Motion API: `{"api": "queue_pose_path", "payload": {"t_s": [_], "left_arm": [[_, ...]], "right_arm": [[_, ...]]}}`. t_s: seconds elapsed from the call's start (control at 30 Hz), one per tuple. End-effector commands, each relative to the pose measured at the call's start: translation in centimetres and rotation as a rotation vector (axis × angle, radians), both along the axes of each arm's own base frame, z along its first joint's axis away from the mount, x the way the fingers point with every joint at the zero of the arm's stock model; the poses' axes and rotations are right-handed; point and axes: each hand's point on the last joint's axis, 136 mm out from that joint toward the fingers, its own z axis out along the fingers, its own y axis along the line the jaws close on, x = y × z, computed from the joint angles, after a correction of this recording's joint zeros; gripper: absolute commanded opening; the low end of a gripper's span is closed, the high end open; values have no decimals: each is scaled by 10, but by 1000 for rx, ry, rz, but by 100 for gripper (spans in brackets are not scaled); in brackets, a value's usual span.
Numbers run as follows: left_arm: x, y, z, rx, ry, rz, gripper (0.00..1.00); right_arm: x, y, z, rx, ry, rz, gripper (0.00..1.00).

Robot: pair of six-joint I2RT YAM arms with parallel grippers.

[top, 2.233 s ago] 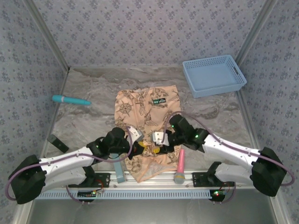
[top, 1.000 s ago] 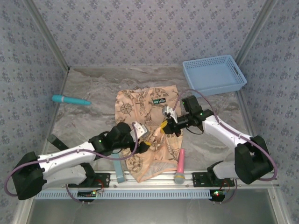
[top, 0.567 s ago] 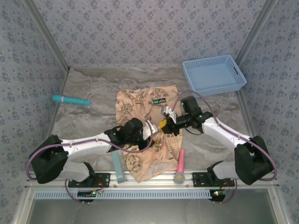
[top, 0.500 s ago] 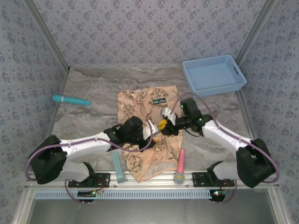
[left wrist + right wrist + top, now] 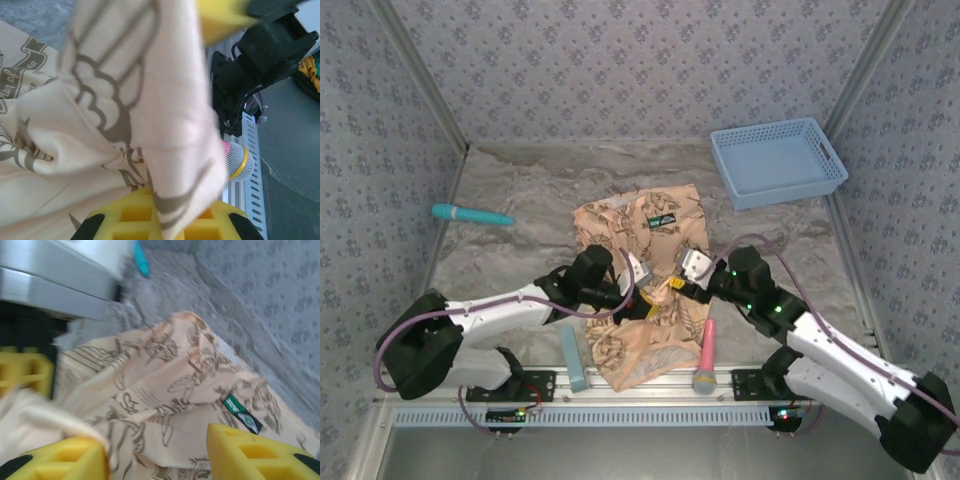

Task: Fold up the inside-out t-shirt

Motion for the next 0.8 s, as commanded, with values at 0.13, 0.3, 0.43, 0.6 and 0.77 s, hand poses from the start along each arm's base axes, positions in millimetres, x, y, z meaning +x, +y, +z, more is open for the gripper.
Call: {"api": "queue_pose_path", "payload": {"t_s": [0.13,0.3,0.43,0.6,0.77], "left_arm": [[1,6,9,-39,-130,-27,3],[2,13,9,-37,-114,-22,2],[-2,14,12,-68,-97,-35,2],[-10,9,8,-75,-41,-89,2],[-13,8,1,-74,-19,-114,3]], "right_arm": [[-41,20,-48,-205,21,233,49],[-47,22,-59,-270,-41,257,53],[-42,26,-62,-294,-150,213,55],[-27,40,-48,-242,-220,163,55],[-23,56,-37,-202,-242,199,55]]}}
